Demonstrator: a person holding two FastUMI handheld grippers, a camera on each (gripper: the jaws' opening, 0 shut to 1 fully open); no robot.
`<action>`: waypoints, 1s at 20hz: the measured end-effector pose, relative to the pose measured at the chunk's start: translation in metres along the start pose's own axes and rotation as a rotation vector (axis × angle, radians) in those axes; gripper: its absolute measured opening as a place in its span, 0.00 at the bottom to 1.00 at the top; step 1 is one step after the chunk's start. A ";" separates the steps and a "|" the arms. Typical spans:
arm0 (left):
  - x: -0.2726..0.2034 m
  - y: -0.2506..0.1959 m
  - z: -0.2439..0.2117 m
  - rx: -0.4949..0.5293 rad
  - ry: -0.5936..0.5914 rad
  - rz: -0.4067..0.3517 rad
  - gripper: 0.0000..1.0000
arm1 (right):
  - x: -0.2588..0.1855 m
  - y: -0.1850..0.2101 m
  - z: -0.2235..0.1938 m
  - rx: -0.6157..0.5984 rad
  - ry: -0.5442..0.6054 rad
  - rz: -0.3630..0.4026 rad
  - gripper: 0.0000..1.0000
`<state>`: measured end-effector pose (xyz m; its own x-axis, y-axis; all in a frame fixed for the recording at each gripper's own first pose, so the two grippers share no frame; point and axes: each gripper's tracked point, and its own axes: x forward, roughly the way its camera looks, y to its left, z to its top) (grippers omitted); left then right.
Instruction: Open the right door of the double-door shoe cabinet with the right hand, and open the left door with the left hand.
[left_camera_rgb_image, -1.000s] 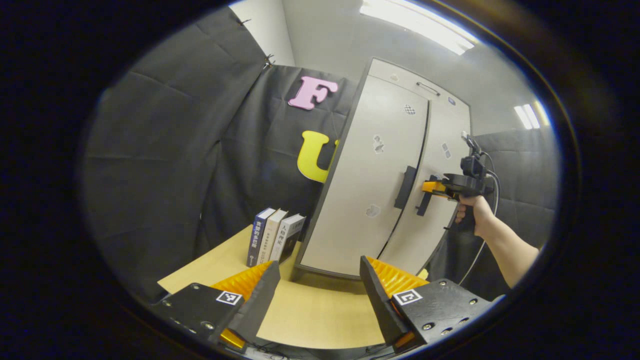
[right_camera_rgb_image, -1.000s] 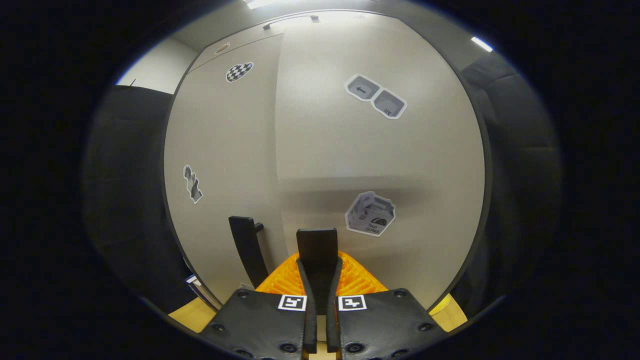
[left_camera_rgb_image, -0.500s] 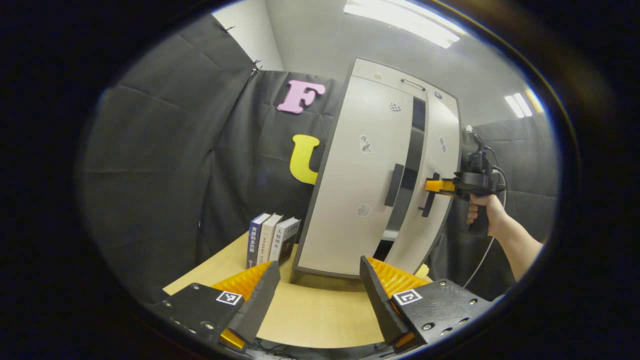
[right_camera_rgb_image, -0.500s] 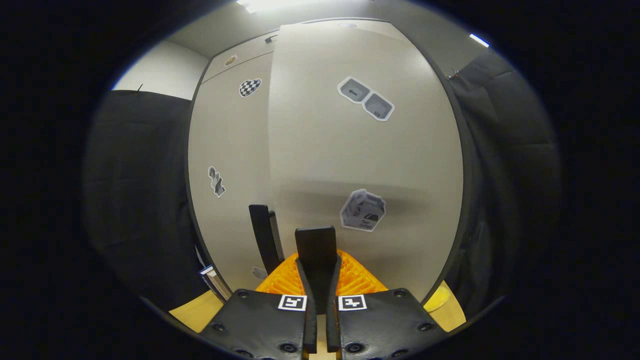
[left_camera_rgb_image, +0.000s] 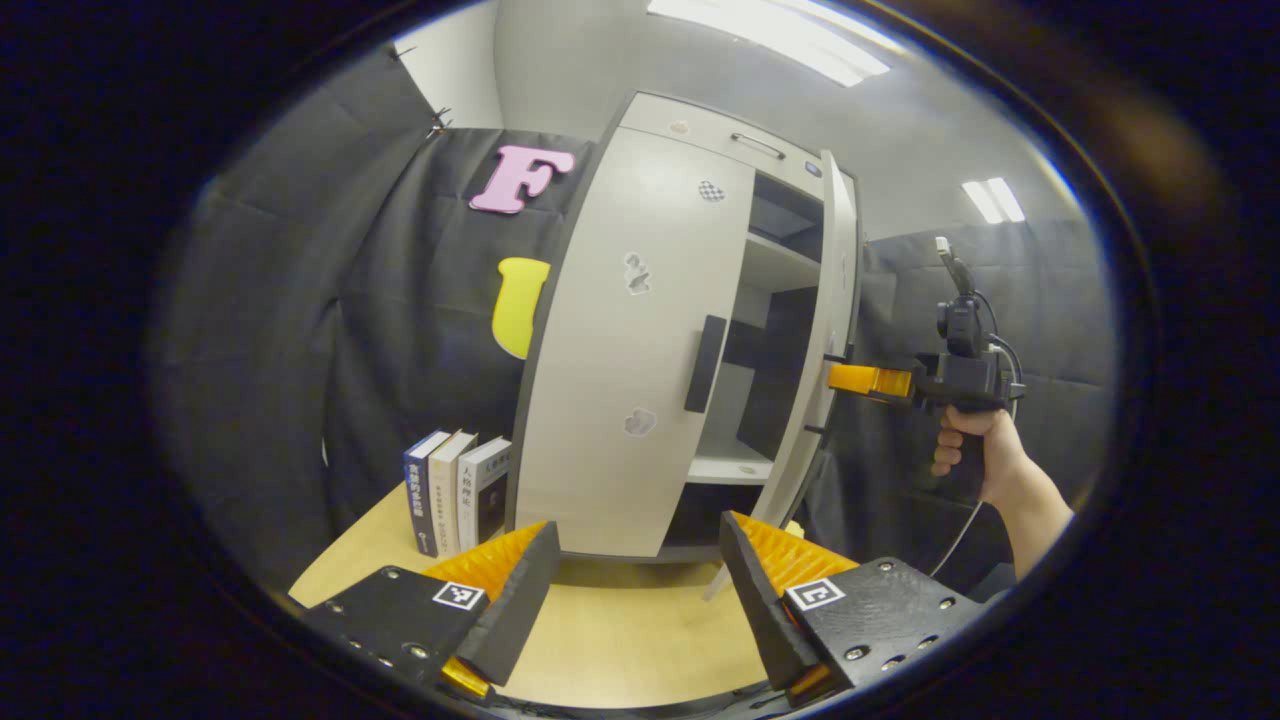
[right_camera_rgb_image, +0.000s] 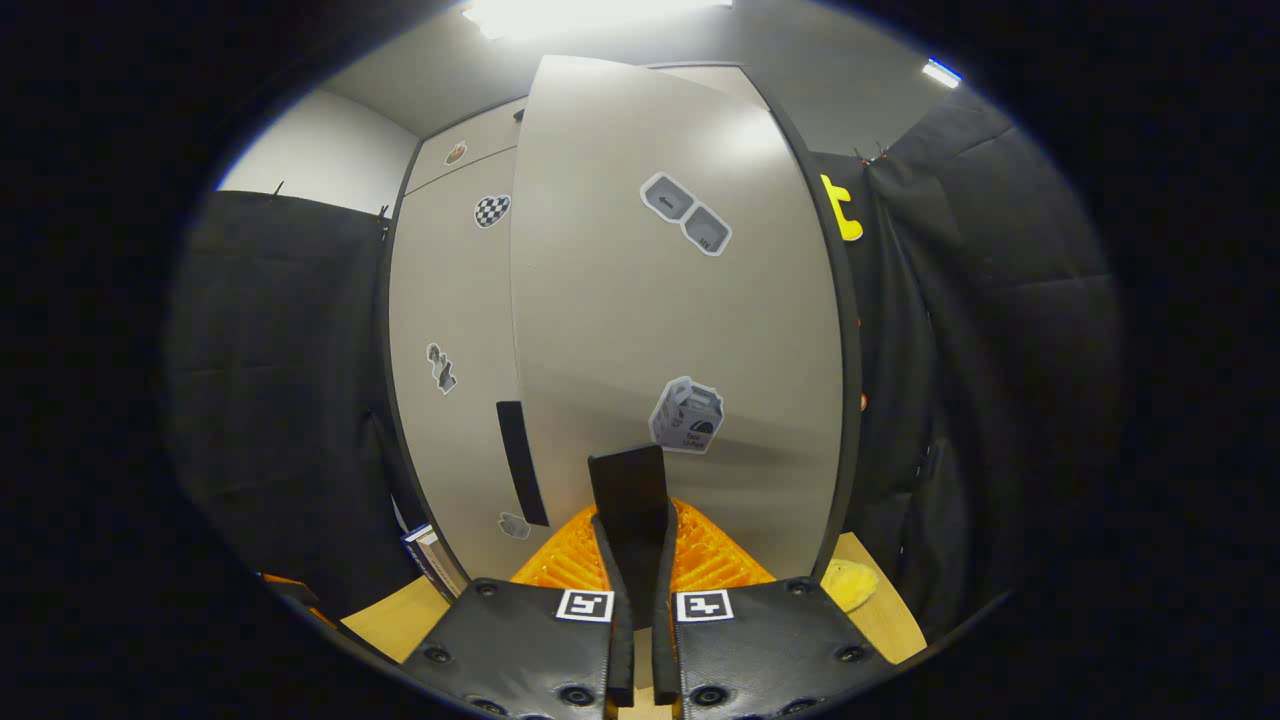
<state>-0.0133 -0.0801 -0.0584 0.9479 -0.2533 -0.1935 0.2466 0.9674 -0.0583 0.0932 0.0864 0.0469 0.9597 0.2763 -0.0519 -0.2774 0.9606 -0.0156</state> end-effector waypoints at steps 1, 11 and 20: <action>0.007 -0.008 0.005 0.008 -0.006 -0.021 0.93 | -0.006 -0.004 0.000 0.003 -0.004 -0.013 0.05; 0.073 -0.093 -0.018 0.026 0.080 -0.279 0.91 | -0.056 -0.069 0.002 -0.005 0.003 -0.166 0.11; 0.099 -0.120 -0.021 0.070 0.088 -0.359 0.93 | -0.089 -0.176 0.011 0.064 -0.029 -0.279 0.05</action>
<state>0.0471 -0.2219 -0.0908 0.7782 -0.5732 -0.2566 0.5762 0.8142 -0.0712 0.0569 -0.1070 0.0651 0.9997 0.0004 -0.0257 0.0005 0.9993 0.0379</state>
